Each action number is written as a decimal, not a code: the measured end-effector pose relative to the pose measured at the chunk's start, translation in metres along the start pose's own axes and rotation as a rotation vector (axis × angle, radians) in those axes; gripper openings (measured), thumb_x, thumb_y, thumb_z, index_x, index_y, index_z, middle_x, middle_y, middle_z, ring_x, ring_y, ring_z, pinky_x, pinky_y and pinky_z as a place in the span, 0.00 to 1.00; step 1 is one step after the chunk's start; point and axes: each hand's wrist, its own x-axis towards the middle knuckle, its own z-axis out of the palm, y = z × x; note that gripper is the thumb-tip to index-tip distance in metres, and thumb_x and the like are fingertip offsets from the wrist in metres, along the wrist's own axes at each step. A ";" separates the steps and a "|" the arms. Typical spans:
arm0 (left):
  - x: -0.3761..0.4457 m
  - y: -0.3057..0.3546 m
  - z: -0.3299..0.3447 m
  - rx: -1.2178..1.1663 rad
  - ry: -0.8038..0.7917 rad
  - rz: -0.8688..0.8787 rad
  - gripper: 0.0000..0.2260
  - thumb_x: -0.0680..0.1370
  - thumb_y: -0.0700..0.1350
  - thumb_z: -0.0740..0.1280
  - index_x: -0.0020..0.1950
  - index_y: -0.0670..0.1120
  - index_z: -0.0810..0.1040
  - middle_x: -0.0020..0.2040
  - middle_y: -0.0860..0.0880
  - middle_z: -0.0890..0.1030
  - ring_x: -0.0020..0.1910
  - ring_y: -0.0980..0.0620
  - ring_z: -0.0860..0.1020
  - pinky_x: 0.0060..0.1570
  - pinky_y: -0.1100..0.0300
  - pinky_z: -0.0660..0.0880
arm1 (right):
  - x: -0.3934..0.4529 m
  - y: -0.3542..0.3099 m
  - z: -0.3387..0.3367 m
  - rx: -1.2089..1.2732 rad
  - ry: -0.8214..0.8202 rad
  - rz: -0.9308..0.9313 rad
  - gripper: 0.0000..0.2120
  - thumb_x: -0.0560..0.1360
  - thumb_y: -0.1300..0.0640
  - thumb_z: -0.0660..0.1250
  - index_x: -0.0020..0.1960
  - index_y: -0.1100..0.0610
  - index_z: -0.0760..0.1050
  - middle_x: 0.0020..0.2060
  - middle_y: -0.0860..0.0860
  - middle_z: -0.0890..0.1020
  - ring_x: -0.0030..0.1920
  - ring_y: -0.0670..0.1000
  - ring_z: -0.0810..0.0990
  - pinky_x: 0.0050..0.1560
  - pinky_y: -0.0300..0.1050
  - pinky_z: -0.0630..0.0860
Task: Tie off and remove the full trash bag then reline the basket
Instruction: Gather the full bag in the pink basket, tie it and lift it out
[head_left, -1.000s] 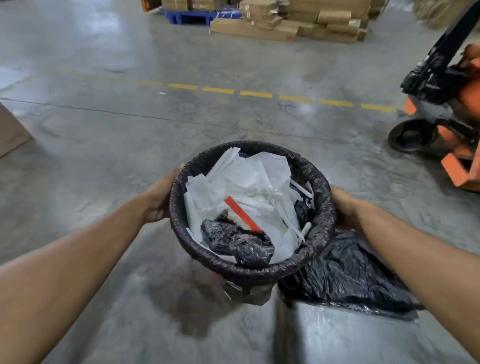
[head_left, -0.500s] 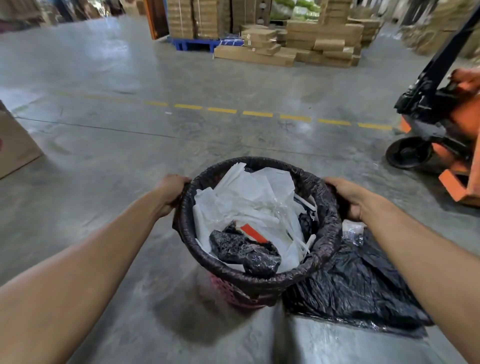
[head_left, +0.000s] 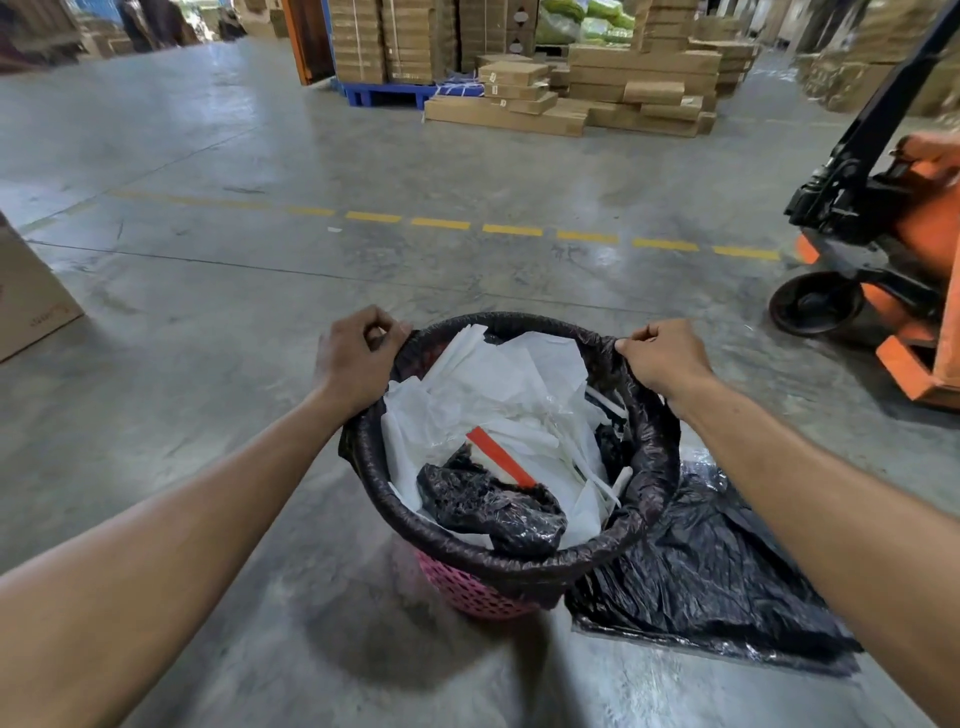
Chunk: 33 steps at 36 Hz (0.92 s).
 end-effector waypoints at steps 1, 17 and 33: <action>0.000 -0.002 0.001 -0.010 0.003 0.016 0.12 0.78 0.55 0.71 0.40 0.48 0.79 0.29 0.52 0.71 0.27 0.55 0.66 0.30 0.63 0.64 | -0.001 -0.002 0.002 -0.023 0.009 -0.014 0.07 0.76 0.57 0.71 0.48 0.62 0.82 0.42 0.54 0.84 0.50 0.59 0.83 0.55 0.56 0.80; 0.002 0.000 -0.005 -0.549 -0.260 -0.550 0.16 0.77 0.51 0.74 0.55 0.39 0.81 0.45 0.40 0.84 0.31 0.50 0.81 0.31 0.62 0.80 | -0.009 0.010 -0.009 0.523 -0.237 -0.149 0.04 0.76 0.60 0.72 0.42 0.56 0.81 0.35 0.52 0.83 0.36 0.51 0.80 0.46 0.49 0.77; -0.010 0.015 -0.067 -0.468 -0.532 -0.217 0.11 0.70 0.53 0.75 0.37 0.47 0.80 0.30 0.53 0.78 0.29 0.57 0.75 0.29 0.65 0.70 | -0.009 0.005 -0.026 0.441 -0.349 -0.110 0.07 0.72 0.64 0.75 0.48 0.60 0.79 0.34 0.55 0.79 0.29 0.49 0.78 0.33 0.40 0.74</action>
